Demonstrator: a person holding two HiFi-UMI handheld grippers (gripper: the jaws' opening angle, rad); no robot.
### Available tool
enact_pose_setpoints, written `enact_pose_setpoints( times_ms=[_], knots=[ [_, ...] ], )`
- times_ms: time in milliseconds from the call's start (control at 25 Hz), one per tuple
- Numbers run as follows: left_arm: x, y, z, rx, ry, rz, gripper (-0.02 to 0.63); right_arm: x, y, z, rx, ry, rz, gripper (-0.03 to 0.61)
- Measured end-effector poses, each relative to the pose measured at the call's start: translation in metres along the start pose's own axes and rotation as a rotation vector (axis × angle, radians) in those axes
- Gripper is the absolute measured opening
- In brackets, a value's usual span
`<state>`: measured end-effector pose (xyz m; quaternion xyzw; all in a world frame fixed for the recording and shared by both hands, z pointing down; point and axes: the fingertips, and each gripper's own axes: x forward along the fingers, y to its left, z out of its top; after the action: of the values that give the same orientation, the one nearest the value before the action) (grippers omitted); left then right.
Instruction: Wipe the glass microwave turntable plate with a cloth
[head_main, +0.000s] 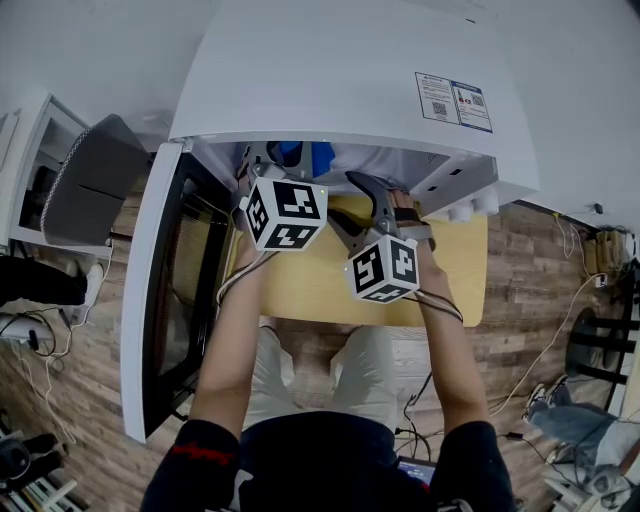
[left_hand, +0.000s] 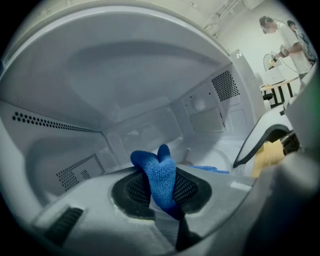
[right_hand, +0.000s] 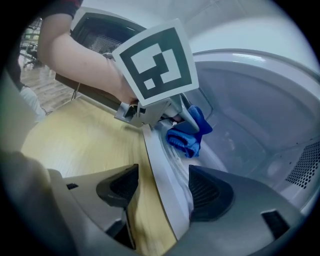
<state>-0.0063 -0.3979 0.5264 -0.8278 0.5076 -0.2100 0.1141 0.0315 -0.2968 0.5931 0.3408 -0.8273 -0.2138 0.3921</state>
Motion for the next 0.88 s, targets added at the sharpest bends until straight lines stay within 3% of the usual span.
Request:
enact_pose_setpoints(
  times_ms=[320, 600, 720, 880],
  knots=[
    [-0.012, -0.005, 0.004, -0.025, 0.012, -0.029, 0.066, -0.004, 0.002, 0.008, 0.059, 0.009, 0.042, 0.291],
    [-0.031, -0.006, -0.004, -0.098, 0.016, -0.04, 0.066, -0.02, 0.001, 0.012, 0.133, 0.03, 0.047, 0.283],
    [-0.039, -0.006, -0.008, -0.145, 0.043, -0.036, 0.066, -0.028, -0.001, 0.011, 0.164, 0.048, 0.033, 0.188],
    [-0.05, -0.008, -0.008, -0.188, 0.098, -0.043, 0.066, -0.046, -0.011, 0.016, 0.26, 0.054, 0.026, 0.113]
  ],
)
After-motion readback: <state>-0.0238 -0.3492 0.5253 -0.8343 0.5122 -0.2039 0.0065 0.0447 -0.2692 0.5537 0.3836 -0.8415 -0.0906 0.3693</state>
